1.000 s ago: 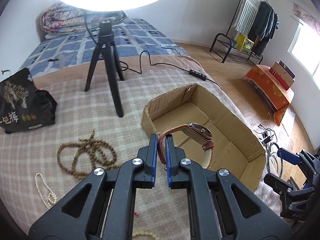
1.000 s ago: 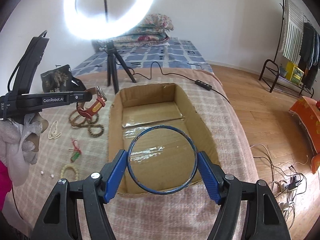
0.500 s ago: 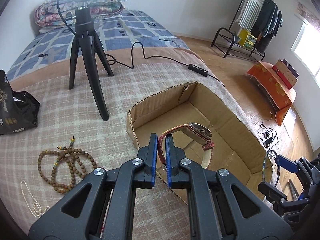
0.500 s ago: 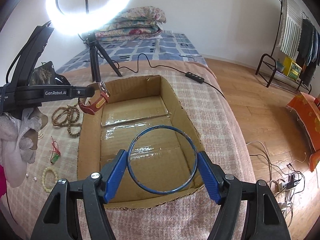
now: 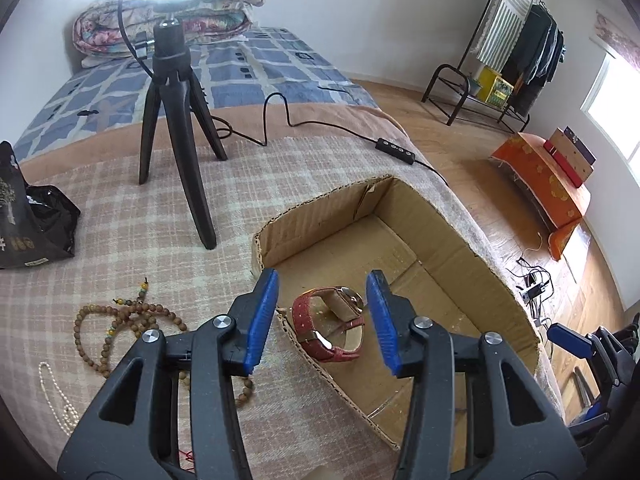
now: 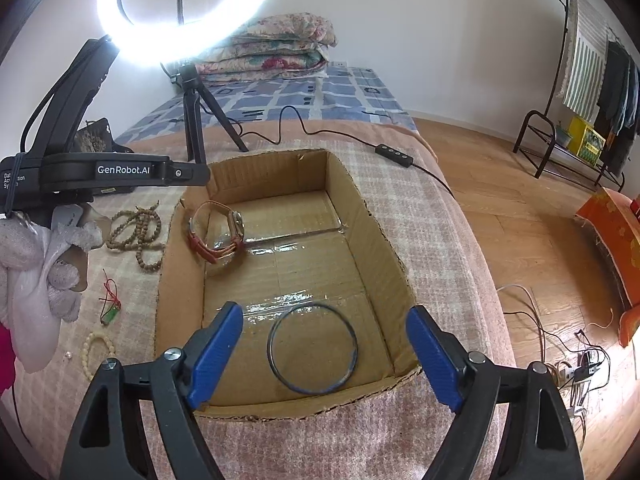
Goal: Organize jewelry
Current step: 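Withdraw both open tools from the cardboard box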
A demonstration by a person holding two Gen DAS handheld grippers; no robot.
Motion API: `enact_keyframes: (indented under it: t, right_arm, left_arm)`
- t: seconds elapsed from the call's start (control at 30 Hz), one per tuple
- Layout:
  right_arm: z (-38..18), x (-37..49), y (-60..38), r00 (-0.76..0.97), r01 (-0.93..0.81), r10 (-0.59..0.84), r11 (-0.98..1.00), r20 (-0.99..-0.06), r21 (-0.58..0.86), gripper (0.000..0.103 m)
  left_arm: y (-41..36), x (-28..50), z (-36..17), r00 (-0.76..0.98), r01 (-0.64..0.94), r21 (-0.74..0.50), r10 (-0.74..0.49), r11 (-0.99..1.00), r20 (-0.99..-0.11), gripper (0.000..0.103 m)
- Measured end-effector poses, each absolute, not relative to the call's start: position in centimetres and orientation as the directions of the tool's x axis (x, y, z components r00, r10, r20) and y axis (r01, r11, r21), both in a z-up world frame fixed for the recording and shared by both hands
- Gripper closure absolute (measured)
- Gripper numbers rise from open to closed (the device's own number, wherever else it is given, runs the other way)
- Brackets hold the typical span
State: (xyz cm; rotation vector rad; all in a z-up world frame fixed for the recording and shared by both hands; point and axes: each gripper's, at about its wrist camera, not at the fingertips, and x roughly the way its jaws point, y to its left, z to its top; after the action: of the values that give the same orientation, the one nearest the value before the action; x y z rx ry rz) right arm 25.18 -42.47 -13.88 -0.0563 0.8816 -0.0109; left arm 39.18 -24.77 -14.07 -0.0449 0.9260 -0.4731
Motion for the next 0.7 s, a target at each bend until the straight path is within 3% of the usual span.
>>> enact_keyframes:
  t: [0.7]
  right_arm:
    - [-11.2,22.1,-39.1,0.662,-0.049,0.001,0.998,-0.750,-0.043,0.018]
  left_arm:
    - [-19.9,35.8,-9.6,0.577,0.363,-0.203,-0.391,0.909,-0.717,0.057]
